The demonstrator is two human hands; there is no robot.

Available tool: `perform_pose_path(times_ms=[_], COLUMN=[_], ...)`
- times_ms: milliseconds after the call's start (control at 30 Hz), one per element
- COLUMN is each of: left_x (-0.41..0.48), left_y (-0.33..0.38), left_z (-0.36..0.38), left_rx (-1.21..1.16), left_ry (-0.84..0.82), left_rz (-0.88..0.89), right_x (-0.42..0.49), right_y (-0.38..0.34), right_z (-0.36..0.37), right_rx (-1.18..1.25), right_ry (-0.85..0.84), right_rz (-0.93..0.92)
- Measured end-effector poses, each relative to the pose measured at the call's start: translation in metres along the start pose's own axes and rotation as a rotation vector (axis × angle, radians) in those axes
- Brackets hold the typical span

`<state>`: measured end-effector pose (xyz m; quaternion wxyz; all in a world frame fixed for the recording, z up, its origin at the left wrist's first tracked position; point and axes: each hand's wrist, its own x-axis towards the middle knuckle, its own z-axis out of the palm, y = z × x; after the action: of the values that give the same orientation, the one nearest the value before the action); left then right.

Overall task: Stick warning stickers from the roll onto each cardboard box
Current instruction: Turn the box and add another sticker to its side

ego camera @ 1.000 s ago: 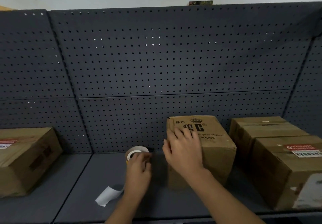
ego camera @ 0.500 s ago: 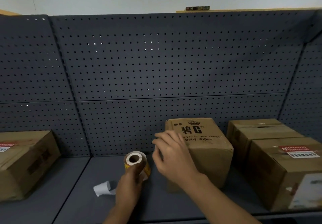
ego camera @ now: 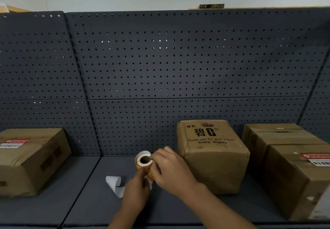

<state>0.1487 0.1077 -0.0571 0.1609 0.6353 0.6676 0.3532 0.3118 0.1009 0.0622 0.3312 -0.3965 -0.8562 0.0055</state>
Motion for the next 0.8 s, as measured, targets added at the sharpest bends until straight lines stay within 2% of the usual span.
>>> perform_pose_path(times_ms=[100,233,800], left_x=[-0.001,-0.001,-0.005], left_y=[0.009,0.019,0.039], left_z=[-0.004,-0.01,-0.024], left_rx=[0.048,-0.047,-0.216], left_ry=[0.029,0.042,0.114], left_rz=[0.054,0.042,-0.03], right_x=[-0.004,-0.009,-0.014], right_y=[0.007,0.011,0.017], right_z=[0.012,0.024,0.051], right_rx=[0.022,0.005,0.203], right_ry=[-0.115,-0.196,-0.161], right_rz=[0.073,0.106,0.225])
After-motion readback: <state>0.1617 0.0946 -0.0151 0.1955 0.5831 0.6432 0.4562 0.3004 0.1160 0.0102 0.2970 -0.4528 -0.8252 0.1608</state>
